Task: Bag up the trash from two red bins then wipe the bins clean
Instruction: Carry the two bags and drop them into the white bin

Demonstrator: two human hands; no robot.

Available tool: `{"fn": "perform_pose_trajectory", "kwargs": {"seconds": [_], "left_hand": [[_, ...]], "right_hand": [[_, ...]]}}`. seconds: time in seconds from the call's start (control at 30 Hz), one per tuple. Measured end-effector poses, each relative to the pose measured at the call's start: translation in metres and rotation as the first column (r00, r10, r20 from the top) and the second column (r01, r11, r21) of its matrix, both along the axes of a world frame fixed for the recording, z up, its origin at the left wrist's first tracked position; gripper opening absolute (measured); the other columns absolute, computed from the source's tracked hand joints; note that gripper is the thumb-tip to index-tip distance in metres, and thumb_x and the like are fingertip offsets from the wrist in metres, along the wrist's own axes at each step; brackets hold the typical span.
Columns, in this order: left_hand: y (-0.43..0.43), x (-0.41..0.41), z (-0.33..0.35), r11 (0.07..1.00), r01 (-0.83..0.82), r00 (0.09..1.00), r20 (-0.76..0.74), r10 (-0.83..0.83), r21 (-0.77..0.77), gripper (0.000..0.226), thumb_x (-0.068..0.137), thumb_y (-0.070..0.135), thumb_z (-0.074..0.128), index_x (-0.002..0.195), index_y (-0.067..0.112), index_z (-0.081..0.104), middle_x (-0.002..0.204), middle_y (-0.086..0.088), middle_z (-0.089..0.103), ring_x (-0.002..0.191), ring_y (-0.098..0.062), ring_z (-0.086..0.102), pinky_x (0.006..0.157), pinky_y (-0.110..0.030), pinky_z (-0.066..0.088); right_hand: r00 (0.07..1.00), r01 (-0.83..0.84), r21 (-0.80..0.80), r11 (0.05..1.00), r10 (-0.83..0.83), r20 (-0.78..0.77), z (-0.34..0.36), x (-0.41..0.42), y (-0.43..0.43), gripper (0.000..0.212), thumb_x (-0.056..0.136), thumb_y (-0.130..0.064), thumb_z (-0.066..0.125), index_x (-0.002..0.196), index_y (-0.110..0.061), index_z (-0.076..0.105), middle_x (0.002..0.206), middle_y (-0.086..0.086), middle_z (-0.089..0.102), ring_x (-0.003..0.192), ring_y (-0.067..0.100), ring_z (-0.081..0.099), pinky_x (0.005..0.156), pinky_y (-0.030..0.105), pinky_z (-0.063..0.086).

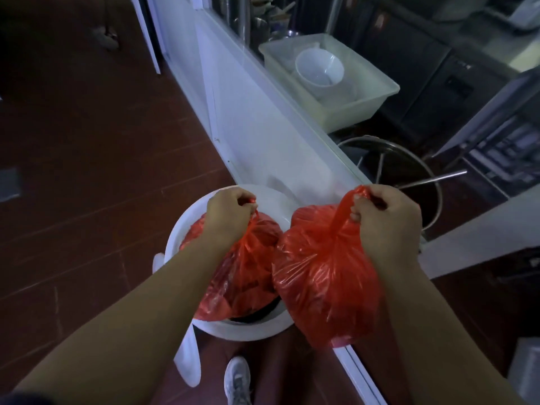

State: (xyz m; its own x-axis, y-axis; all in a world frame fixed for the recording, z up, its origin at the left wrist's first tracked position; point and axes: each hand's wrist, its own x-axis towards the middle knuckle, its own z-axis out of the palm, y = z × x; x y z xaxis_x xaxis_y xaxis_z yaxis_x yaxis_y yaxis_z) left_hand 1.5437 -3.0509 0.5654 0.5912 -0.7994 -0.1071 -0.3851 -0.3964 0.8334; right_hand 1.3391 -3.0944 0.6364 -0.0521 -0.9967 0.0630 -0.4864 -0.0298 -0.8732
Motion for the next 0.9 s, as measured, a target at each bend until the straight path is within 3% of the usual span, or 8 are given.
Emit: {"fn": "perform_pose_trajectory", "kwargs": {"seconds": [0.2, 0.43, 0.67, 0.9], "left_hand": [[-0.014, 0.009, -0.023, 0.992, 0.067, 0.998, 0.015, -0.069, 0.107, 0.011, 0.084, 0.014, 0.066, 0.091, 0.013, 0.074, 0.09, 0.007, 0.067, 0.081, -0.01, 0.059, 0.076, -0.018, 0.039], [0.008, 0.025, -0.052, 0.968, -0.007, 0.998, -0.065, 0.024, 0.25, 0.002, 0.083, 0.022, 0.068, 0.082, 0.021, 0.067, 0.081, 0.007, 0.066, 0.081, -0.013, 0.06, 0.076, -0.024, 0.042], [0.049, 0.029, -0.064, 0.947, -0.184, 0.956, -0.177, 0.235, 0.262, 0.007, 0.085, 0.023, 0.066, 0.078, 0.025, 0.065, 0.077, 0.003, 0.068, 0.08, -0.019, 0.066, 0.078, -0.036, 0.053], [0.082, 0.035, -0.065, 0.9, -0.339, 0.903, -0.173, 0.393, 0.273, 0.007, 0.085, 0.025, 0.064, 0.081, 0.026, 0.069, 0.078, 0.008, 0.07, 0.081, -0.011, 0.067, 0.08, -0.037, 0.054]], "right_hand": [[0.998, -0.012, 0.049, 0.999, 0.015, -0.06, -0.023, 0.011, -0.016, 0.015, 0.089, -0.014, 0.062, 0.102, -0.015, 0.07, 0.09, 0.002, 0.07, 0.085, 0.02, 0.067, 0.085, 0.044, 0.055], [0.967, -0.207, 0.206, 0.956, 0.232, -0.106, -0.043, 0.032, -0.03, 0.015, 0.089, -0.019, 0.062, 0.102, -0.023, 0.069, 0.088, -0.004, 0.069, 0.084, 0.014, 0.066, 0.087, 0.04, 0.054], [0.853, -0.451, 0.298, 0.841, 0.505, -0.132, -0.071, 0.063, -0.038, 0.014, 0.088, -0.022, 0.061, 0.1, -0.022, 0.069, 0.09, -0.003, 0.07, 0.087, 0.018, 0.066, 0.087, 0.042, 0.053], [0.76, -0.519, 0.392, 0.759, 0.621, -0.195, -0.12, 0.091, -0.051, 0.016, 0.09, -0.021, 0.059, 0.102, -0.017, 0.069, 0.096, -0.002, 0.07, 0.089, 0.017, 0.064, 0.08, 0.025, 0.046]]}}
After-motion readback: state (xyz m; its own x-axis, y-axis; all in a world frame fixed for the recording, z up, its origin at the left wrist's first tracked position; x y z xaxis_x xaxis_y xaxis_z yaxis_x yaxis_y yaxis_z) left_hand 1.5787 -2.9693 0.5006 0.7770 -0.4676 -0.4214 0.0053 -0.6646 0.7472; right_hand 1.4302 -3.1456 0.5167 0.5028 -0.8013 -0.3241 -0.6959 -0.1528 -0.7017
